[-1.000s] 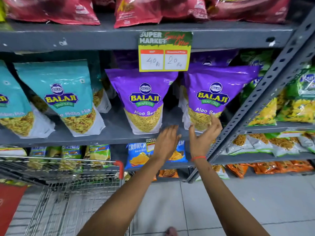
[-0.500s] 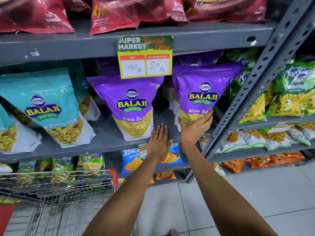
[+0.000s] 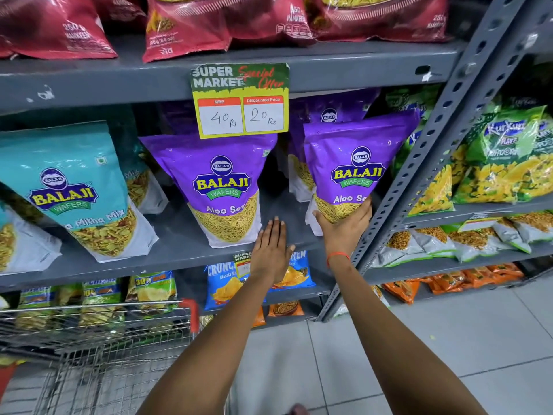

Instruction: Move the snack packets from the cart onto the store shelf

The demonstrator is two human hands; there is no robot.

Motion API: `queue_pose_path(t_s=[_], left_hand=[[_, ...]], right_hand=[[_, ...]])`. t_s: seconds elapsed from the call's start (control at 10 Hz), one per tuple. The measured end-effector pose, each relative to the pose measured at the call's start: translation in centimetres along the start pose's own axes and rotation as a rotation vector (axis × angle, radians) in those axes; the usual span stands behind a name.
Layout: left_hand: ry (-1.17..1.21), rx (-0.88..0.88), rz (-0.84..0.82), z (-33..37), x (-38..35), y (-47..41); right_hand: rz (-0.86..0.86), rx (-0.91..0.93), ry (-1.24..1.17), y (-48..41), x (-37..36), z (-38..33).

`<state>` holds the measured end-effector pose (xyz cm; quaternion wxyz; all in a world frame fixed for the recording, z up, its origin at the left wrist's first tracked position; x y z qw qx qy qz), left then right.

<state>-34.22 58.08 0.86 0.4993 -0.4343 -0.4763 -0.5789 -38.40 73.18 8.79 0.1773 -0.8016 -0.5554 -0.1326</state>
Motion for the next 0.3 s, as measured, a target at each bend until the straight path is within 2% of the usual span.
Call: queue_pose_path(t_s=[0.3], left_hand=[[0.025,0.024,-0.005,0.0,0.4,-0.2]], right_hand=[[0.006,-0.012,-0.082,2.2,-0.1,0.4]])
Point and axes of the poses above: each hand's wrist, its own y-axis away from the middle knuckle, its own x-axis out of the back of the hand, z = x × y, the point moved 3 cm from there along -y, towards the middle knuckle, and after that the axes turned 9 degrees about -z, right-handed, at the moved point
